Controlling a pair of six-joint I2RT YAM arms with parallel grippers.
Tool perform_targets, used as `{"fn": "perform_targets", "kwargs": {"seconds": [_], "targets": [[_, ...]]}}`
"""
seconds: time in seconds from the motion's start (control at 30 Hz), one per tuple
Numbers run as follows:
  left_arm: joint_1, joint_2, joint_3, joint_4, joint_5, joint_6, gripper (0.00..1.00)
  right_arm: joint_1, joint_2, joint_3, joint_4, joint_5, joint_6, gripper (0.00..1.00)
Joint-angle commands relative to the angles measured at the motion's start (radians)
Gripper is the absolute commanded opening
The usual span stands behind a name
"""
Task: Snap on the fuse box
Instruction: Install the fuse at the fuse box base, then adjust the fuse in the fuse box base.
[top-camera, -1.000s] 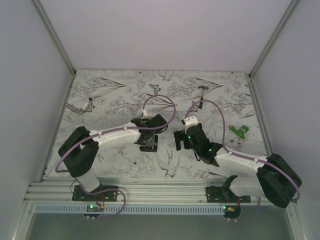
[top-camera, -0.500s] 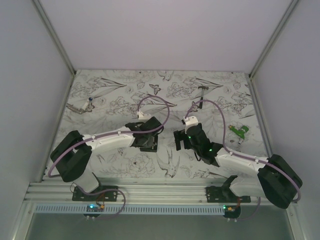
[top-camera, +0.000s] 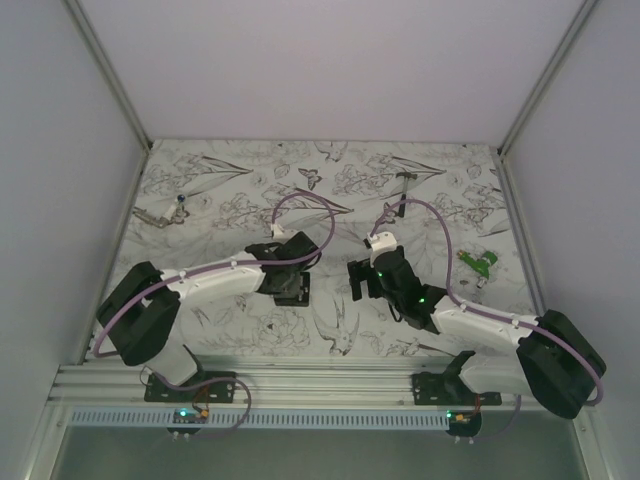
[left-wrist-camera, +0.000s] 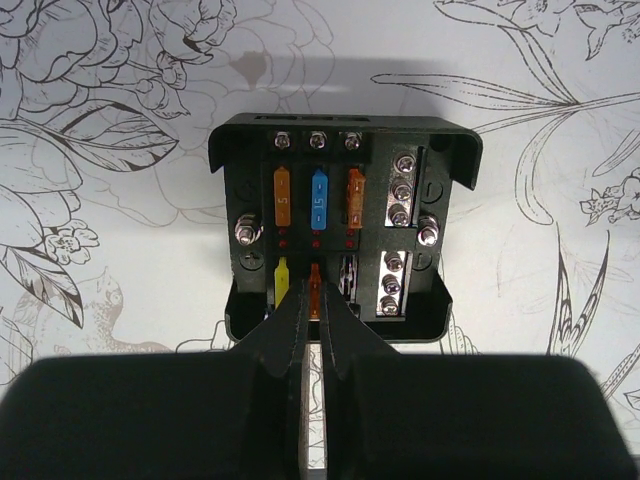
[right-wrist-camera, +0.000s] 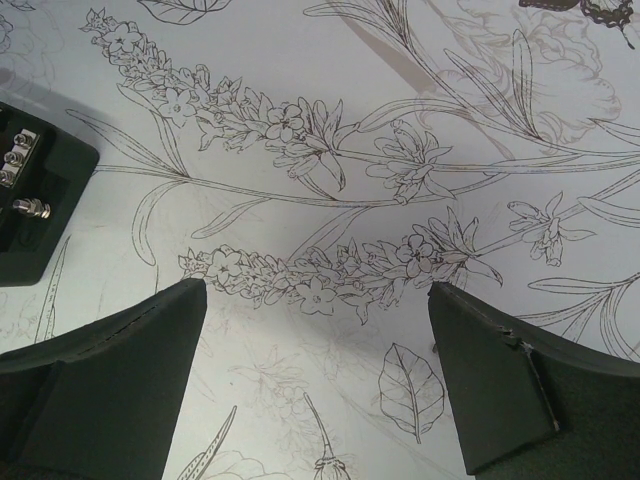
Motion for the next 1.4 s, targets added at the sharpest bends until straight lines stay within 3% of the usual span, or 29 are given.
{"fn": "perform_targets", "kwargs": {"seconds": [0.0, 0.4, 0.47, 0.7, 1.07, 1.37], "targets": [[0.009, 0.061, -0.039, -0.159, 0.048, 0.048, 0.0, -0.007, -0.013, 0.009, 0.026, 0.002, -0.005, 0.99], [0.003, 0.047, 0.027, -0.16, 0.037, 0.046, 0.01, -0.006, -0.018, 0.006, 0.028, 0.002, -0.003, 0.99], [0.003, 0.033, 0.035, -0.16, 0.031, 0.048, 0.09, -0.007, -0.022, 0.005, 0.028, 0.002, -0.002, 0.99], [0.003, -0.003, 0.041, -0.162, 0.026, 0.047, 0.2, -0.006, -0.034, 0.002, 0.026, 0.001, -0.001, 0.99], [0.003, -0.027, 0.066, -0.17, 0.03, 0.063, 0.3, -0.007, -0.036, 0.0, 0.026, 0.001, 0.0, 0.99], [0.017, -0.036, 0.076, -0.184, 0.021, 0.083, 0.26, -0.007, -0.036, -0.002, 0.027, 0.002, 0.0, 0.99]]}}
